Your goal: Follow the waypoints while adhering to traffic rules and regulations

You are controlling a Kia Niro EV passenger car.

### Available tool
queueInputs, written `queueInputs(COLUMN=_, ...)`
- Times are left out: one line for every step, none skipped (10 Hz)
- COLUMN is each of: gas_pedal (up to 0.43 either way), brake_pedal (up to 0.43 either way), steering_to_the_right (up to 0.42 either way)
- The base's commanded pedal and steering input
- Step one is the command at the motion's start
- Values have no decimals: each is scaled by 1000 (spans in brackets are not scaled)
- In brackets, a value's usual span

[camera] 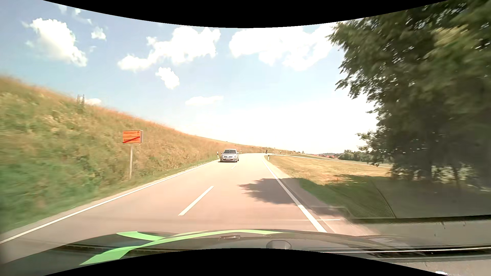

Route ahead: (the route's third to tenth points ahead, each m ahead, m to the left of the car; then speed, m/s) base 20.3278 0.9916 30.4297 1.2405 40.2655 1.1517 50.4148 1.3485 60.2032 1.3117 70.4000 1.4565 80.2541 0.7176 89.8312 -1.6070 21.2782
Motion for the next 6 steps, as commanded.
queueInputs(gas_pedal=299, brake_pedal=0, steering_to_the_right=-17)
queueInputs(gas_pedal=311, brake_pedal=0, steering_to_the_right=-18)
queueInputs(gas_pedal=311, brake_pedal=0, steering_to_the_right=-16)
queueInputs(gas_pedal=319, brake_pedal=0, steering_to_the_right=-11)
queueInputs(gas_pedal=331, brake_pedal=0, steering_to_the_right=-9)
queueInputs(gas_pedal=331, brake_pedal=0, steering_to_the_right=-6)
